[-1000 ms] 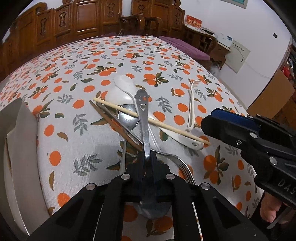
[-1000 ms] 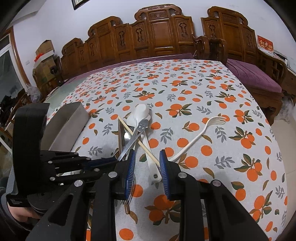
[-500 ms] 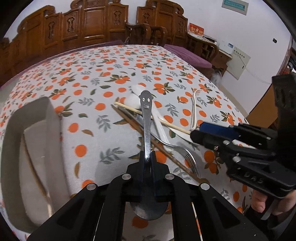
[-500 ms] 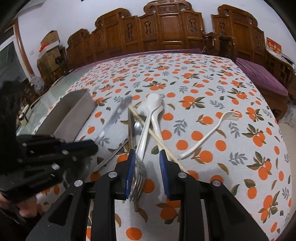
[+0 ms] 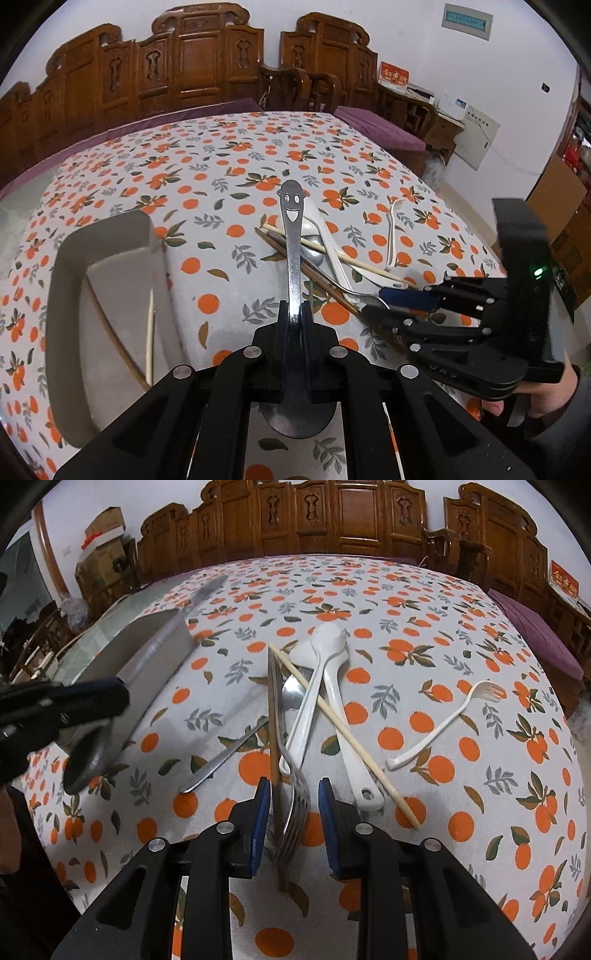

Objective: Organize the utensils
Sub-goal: 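Lower the spoon into the tray with the left tool while the right tool lifts the fork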

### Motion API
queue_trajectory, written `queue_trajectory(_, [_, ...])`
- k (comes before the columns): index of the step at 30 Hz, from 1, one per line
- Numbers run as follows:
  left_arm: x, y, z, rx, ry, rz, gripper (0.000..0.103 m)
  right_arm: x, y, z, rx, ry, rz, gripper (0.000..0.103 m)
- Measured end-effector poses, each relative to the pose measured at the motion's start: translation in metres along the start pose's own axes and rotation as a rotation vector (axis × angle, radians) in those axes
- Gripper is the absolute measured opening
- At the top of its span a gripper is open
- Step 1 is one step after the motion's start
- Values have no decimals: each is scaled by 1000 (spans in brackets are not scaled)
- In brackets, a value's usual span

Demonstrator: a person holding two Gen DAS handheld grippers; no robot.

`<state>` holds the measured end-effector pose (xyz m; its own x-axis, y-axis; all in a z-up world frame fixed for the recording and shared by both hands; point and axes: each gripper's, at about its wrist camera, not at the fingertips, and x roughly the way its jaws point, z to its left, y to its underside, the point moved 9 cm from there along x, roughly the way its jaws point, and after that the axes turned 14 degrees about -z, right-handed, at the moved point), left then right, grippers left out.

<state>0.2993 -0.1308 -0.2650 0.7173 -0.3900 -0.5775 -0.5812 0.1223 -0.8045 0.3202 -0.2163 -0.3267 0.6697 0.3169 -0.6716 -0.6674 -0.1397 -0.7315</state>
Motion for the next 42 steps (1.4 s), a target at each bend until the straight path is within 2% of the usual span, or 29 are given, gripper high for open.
queue_trajectory(14, [-16,-3,21,-13,-43,-11,5,-2,-2,-11,66,1,-7,5])
queue_trajectory(19, [-23,-5,30,-21,-63,-18,5,-7,-8,-8,51,14,-33,5])
queue_trajectory(26, [-35,-7,45,-25,-96,-26,5,-27,-25,0,59,5,-121,5])
queue_trajectory(42, [-48,-7,108,-51,-199,-17,5,-38,-36,36,22,-45,-163,5])
